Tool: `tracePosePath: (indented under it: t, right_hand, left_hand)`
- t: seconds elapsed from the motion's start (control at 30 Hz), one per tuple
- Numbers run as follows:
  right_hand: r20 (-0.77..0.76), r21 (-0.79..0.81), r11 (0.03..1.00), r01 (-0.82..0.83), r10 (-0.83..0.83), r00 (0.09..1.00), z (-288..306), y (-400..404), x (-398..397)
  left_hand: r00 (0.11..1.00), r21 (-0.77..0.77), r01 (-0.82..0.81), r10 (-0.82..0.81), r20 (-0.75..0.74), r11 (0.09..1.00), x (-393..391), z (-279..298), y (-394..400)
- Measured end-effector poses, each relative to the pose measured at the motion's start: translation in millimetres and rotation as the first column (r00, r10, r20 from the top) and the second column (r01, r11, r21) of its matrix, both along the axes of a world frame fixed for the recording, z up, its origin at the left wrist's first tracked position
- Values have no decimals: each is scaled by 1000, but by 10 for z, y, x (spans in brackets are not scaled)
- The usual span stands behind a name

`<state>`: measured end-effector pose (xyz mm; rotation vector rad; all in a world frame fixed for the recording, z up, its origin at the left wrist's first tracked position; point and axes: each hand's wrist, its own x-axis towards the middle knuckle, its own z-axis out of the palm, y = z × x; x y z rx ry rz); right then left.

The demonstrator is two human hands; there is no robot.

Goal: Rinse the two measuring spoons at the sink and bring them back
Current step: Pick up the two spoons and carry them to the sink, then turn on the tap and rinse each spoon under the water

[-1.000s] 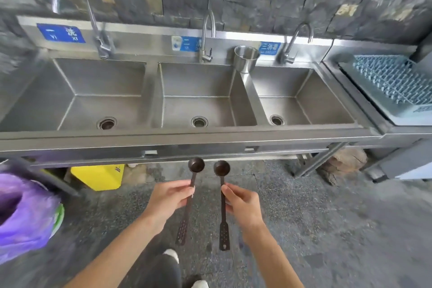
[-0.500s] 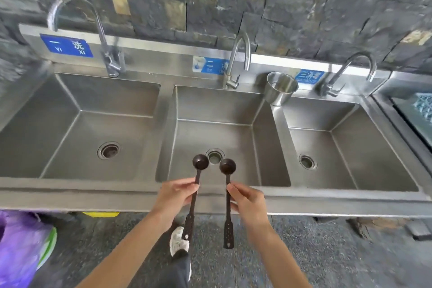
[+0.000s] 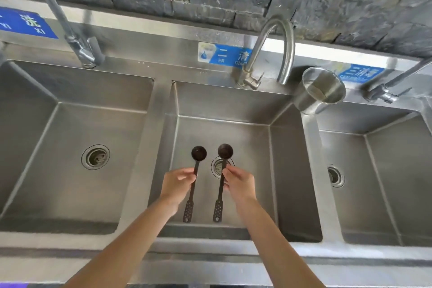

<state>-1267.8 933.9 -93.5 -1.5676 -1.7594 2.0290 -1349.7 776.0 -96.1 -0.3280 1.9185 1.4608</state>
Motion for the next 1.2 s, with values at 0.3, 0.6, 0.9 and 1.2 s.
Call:
tracePosePath:
  t: [0.3,0.6,0.9,1.2]
  right_hand:
    - [188,-53,996,-79,87,978,-1164,188,-514]
    - [254,-160,974,-161,199,947,-2200,262,-579]
    - [210,-192,969,-158,198,958,-2581,84,-535]
    - [246,-160,981,-113,151,957,-2695,62,-480]
  left_hand:
    - [996,-181,-45,57,65,982,-303,-1129,231]
    - [995,-251,-34,57,83,967,-492,-2030,278]
    - [983,-252,-81,119,140,964,-385,-2436,146]
    - [973,-270,-139,182,141,953,-369,-2617,141]
